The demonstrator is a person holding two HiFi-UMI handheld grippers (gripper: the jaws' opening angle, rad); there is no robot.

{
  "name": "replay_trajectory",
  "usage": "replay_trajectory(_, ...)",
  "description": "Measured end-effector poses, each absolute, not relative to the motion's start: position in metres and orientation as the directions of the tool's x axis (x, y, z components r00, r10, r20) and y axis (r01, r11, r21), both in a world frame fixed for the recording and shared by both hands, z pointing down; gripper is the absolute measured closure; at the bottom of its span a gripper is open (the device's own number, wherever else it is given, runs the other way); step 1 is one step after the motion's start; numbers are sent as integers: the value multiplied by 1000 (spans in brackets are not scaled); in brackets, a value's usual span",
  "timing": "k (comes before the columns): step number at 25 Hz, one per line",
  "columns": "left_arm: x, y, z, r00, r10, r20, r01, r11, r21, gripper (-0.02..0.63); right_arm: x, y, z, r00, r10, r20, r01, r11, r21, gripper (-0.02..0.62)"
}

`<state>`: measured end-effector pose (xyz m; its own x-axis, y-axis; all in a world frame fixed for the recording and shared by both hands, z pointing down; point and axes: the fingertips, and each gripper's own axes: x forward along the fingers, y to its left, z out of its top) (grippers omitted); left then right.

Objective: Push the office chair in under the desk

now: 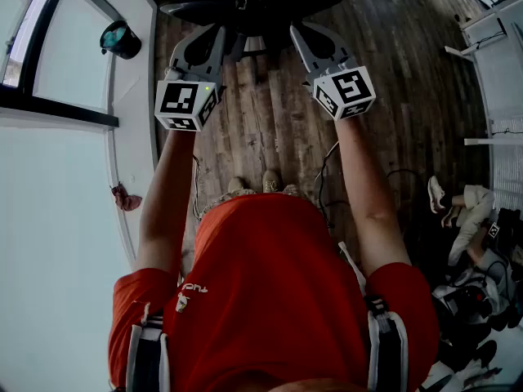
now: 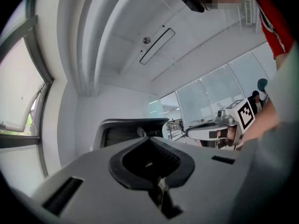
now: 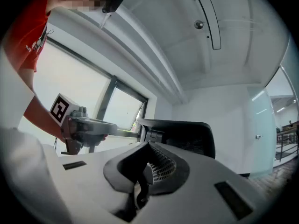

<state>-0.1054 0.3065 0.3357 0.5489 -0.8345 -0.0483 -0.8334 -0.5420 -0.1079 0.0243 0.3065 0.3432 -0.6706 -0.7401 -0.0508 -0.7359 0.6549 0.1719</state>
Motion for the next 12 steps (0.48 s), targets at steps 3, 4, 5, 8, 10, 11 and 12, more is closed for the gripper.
replay_trajectory(3,-102,305,338,546,-836,-46,-835,-539,-111,597,28,305,344,-678,-734,-51,-729,662,173,571)
replay_trajectory(4,-100,304,338,546,-836,-47,-835,-539,-113,597,28,306,344,-688,-724,-50,-720,672,171,571)
replay_trajectory(5,-99,303,339,546,-837,-46,-835,-538,-116,597,28,306,344,-700,-712,-51,-709,685,168,571)
replay_trajectory(8,-96,300,339,537,-842,-47,-839,-529,-127,597,29,307,344,-723,-689,-53,-686,707,172,569)
replay_trajectory(10,-95,297,339,527,-849,-48,-846,-518,-131,597,32,305,345,-726,-686,-52,-682,709,179,569)
replay_trajectory(11,-94,296,339,523,-851,-49,-848,-513,-134,597,34,303,345,-727,-685,-52,-681,709,182,569)
replay_trajectory(12,-93,294,338,520,-852,-50,-849,-510,-139,597,37,301,345,-728,-683,-51,-679,710,185,569)
